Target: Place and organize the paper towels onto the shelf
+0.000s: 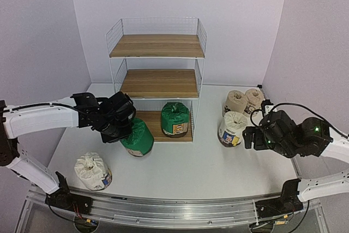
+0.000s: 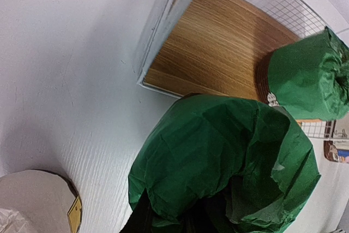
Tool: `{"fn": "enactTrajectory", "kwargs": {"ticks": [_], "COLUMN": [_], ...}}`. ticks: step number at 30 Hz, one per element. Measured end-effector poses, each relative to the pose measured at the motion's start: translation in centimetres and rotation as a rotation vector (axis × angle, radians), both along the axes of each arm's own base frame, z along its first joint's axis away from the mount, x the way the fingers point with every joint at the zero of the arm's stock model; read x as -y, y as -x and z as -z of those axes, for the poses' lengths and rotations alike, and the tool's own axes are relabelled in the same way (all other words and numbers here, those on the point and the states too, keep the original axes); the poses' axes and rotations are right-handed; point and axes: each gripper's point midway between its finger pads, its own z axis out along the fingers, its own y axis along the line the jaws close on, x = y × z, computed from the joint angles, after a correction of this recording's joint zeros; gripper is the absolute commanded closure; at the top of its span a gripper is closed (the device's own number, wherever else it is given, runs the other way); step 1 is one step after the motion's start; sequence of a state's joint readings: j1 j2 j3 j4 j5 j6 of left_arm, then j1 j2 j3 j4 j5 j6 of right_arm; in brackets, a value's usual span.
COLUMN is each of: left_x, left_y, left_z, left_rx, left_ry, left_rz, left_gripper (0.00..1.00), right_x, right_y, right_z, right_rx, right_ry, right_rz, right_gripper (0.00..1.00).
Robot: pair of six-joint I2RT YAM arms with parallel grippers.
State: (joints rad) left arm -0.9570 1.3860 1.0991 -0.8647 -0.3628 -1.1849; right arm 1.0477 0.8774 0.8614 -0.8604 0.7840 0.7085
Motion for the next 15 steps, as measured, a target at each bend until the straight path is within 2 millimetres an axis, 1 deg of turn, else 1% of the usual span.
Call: {"fn": "enactTrajectory", "kwargs": {"ticks": [3, 6, 10, 15], "left_x": [0.0, 0.7, 1.8, 2.0], "left_y": [-1.2, -2.1, -2.8, -3.7], "left_z": [0.9, 1.1, 0.7, 0.2], "left_rx": [-0.003, 0.01, 0.044, 0.09], "left_ry": [-0.022, -0.023, 0.015, 0.031], "left_rz": [-0.035, -0.051, -0.053, -0.078], "left_gripper": [1.0, 1.0, 1.0, 1.0], "right_x": [0.4, 0.5, 0.8, 1.2], "right_y": [-0.3, -0.6, -0.8, -0.9], "right_z": [0.2, 0.3, 0.1, -0.4], "right_rx": [0.013, 0.022, 0.041, 0.063], "right_ry": [0.02, 0.037, 0.048, 0.04], "right_rz": [0.033, 0.05, 0.069, 0.09], "right_gripper": [0.02, 0.02, 0.02, 0.02]}}
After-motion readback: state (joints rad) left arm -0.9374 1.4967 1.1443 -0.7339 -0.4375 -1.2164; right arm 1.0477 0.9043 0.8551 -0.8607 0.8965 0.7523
